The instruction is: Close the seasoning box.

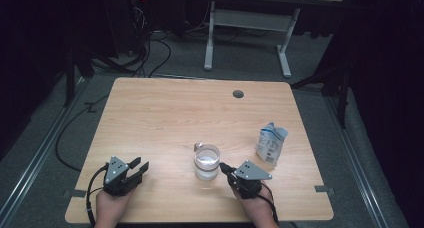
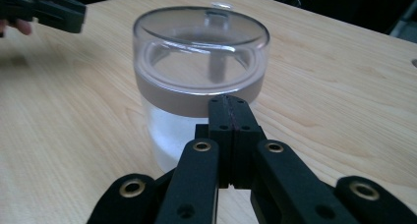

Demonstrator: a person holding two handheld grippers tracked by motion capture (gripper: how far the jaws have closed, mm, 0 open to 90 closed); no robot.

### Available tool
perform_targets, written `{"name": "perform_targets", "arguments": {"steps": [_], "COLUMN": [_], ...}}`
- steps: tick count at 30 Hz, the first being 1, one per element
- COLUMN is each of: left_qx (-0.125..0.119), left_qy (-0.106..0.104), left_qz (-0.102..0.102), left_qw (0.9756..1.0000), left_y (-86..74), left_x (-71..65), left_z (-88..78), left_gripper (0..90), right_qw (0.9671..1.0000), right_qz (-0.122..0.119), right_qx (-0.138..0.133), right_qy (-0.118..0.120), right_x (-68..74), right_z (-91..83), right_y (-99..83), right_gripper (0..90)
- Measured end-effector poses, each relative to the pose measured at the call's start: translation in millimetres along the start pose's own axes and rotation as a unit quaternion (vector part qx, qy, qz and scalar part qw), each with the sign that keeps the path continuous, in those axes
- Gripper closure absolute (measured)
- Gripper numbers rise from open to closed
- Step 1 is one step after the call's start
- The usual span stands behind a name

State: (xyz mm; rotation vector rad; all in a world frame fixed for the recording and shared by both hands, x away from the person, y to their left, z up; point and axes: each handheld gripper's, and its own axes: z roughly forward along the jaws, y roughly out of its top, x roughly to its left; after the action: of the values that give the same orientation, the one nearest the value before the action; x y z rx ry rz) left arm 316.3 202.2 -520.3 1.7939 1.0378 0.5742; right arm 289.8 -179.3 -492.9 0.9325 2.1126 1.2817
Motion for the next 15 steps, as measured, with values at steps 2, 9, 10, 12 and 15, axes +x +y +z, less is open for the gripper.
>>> {"name": "perform_targets", "arguments": {"steps": [2, 9, 10, 12, 15], "left_qx": [0.0, 0.002, 0.002, 0.002, 0.0], "left_qy": [0.0, 0.002, 0.003, 0.004, 0.004], "left_qz": [0.001, -0.005, -0.006, -0.007, -0.008], "left_qw": [1.0, 1.0, 1.0, 1.0, 1.0], "left_y": [-0.1, -1.3, -1.4, -1.5, -1.5], "left_x": [0.2, 4.5, 4.7, 5.2, 5.5], "left_z": [-0.3, -0.3, -0.5, -1.4, -1.8], "left_gripper": [62.0, 62.0, 62.0, 62.0, 62.0], "right_qw": [1.0, 0.999, 0.9991, 0.9991, 0.9993], "right_qz": [0.004, 0.027, 0.024, 0.017, 0.015], "right_qx": [-0.003, 0.008, 0.011, 0.014, 0.013], "right_qy": [-0.003, -0.034, -0.034, -0.036, -0.031], "right_x": [0.0, -19.0, -19.4, -16.0, -13.8], "right_z": [-0.3, 18.3, 21.8, 23.7, 21.1], "right_y": [0.8, 2.3, 1.9, 1.4, 1.1], "right_gripper": [90.0, 90.0, 90.0, 90.0, 90.0]}}
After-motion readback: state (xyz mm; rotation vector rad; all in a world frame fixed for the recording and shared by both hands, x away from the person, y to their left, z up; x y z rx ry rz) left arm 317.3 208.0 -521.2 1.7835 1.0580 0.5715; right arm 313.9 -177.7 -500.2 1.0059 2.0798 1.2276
